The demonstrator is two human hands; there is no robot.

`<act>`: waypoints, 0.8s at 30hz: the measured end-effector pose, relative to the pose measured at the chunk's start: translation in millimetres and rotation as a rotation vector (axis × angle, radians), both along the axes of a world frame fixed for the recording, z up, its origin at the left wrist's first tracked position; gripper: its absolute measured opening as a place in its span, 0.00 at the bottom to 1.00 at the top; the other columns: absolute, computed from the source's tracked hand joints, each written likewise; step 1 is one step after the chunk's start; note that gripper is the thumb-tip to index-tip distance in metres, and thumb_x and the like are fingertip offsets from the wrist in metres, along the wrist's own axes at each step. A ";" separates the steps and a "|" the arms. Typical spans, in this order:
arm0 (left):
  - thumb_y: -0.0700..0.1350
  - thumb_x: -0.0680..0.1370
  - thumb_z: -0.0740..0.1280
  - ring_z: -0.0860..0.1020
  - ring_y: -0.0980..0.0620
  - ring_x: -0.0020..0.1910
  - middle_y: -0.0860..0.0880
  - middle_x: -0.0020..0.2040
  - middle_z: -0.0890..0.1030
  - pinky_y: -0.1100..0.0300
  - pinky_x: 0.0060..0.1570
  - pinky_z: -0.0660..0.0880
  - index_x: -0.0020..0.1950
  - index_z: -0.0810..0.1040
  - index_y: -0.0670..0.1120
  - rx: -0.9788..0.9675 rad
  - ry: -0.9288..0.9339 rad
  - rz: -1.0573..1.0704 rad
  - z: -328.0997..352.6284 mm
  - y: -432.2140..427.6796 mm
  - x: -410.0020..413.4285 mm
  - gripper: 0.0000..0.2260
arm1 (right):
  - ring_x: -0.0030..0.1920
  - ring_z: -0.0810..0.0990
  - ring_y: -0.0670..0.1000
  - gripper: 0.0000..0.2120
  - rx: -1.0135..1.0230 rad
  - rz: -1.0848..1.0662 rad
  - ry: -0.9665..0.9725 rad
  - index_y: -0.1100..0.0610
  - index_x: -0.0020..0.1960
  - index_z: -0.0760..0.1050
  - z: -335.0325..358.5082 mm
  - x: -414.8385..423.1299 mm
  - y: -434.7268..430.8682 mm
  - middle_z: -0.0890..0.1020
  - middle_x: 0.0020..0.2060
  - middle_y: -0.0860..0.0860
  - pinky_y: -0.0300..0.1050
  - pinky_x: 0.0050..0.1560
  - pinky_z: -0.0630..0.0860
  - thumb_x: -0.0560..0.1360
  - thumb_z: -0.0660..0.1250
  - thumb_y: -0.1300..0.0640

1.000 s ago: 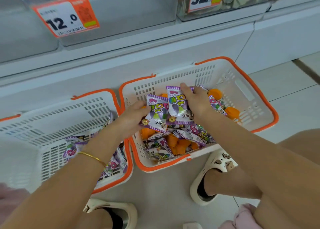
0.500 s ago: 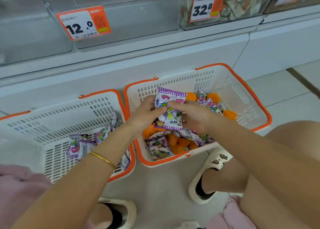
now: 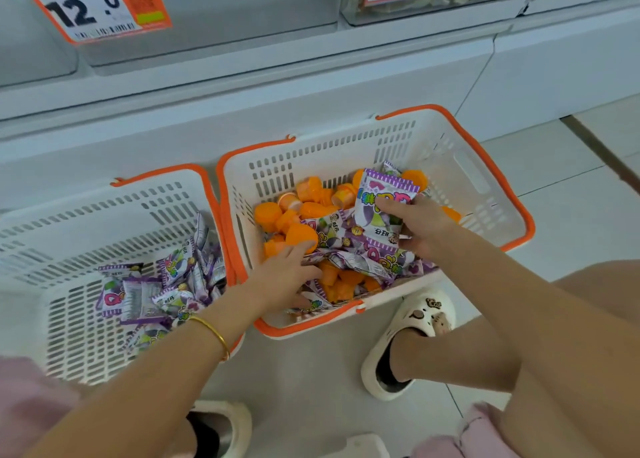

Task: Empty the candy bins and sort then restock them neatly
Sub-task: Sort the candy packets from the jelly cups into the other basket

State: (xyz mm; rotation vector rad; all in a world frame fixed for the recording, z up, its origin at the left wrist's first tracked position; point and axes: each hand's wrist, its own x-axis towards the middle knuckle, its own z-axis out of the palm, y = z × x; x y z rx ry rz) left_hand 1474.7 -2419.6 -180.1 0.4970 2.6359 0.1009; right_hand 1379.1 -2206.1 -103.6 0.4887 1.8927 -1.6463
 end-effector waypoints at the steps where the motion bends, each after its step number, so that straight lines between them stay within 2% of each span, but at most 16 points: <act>1: 0.55 0.75 0.68 0.52 0.42 0.75 0.46 0.78 0.45 0.48 0.69 0.64 0.71 0.66 0.56 -0.042 0.003 -0.025 -3.9 1.6 -1.4 0.25 | 0.27 0.70 0.48 0.13 -0.001 0.002 -0.002 0.58 0.49 0.70 -0.6 0.4 -1.2 0.76 0.27 0.49 0.43 0.31 0.68 0.73 0.72 0.53; 6: 0.47 0.77 0.66 0.53 0.42 0.74 0.42 0.77 0.47 0.51 0.63 0.68 0.69 0.67 0.51 -0.135 0.070 -0.060 -7.1 9.6 -1.9 0.21 | 0.29 0.70 0.49 0.13 0.015 -0.013 -0.010 0.58 0.50 0.70 -6.3 1.4 -2.4 0.76 0.30 0.50 0.44 0.33 0.69 0.74 0.71 0.53; 10: 0.40 0.78 0.62 0.56 0.42 0.73 0.42 0.77 0.50 0.52 0.60 0.69 0.64 0.69 0.47 -0.127 0.118 -0.017 -1.9 15.3 -1.1 0.15 | 0.28 0.69 0.49 0.09 0.001 -0.007 -0.006 0.57 0.43 0.71 -8.3 2.9 2.5 0.76 0.28 0.50 0.43 0.33 0.67 0.75 0.70 0.55; 14: 0.39 0.77 0.63 0.64 0.43 0.67 0.42 0.75 0.56 0.53 0.53 0.71 0.56 0.74 0.45 -0.040 0.173 0.020 -3.6 12.6 -2.0 0.09 | 0.28 0.70 0.48 0.12 0.005 -0.022 -0.016 0.57 0.49 0.70 -12.7 5.3 4.6 0.76 0.27 0.49 0.42 0.32 0.69 0.74 0.71 0.54; 16: 0.39 0.76 0.65 0.67 0.43 0.64 0.43 0.71 0.63 0.53 0.50 0.72 0.53 0.75 0.44 0.046 0.213 0.059 -5.2 9.3 -3.5 0.07 | 0.29 0.70 0.49 0.12 0.007 -0.022 -0.017 0.57 0.48 0.70 -13.8 6.0 4.7 0.77 0.27 0.49 0.43 0.34 0.69 0.73 0.71 0.53; 19: 0.40 0.73 0.70 0.72 0.45 0.52 0.45 0.55 0.74 0.52 0.45 0.73 0.49 0.77 0.44 0.120 0.265 0.087 -5.4 4.3 -4.3 0.07 | 0.29 0.70 0.49 0.11 0.001 -0.024 -0.009 0.57 0.47 0.70 -14.5 6.9 5.4 0.76 0.27 0.50 0.43 0.34 0.69 0.74 0.71 0.54; 21: 0.40 0.71 0.72 0.72 0.46 0.46 0.46 0.47 0.74 0.51 0.42 0.73 0.47 0.77 0.44 0.206 0.293 0.154 -2.5 2.2 -3.9 0.07 | 0.30 0.70 0.50 0.12 0.009 -0.029 -0.004 0.58 0.49 0.70 -15.0 7.7 4.7 0.76 0.29 0.51 0.43 0.34 0.69 0.73 0.71 0.54; 24: 0.43 0.76 0.68 0.68 0.51 0.49 0.50 0.48 0.70 0.57 0.48 0.66 0.50 0.74 0.45 0.376 0.249 0.343 12.0 -1.2 -9.5 0.06 | 0.31 0.70 0.50 0.11 -0.002 -0.065 -0.009 0.57 0.48 0.71 -15.5 7.8 2.8 0.76 0.30 0.51 0.44 0.34 0.68 0.73 0.72 0.55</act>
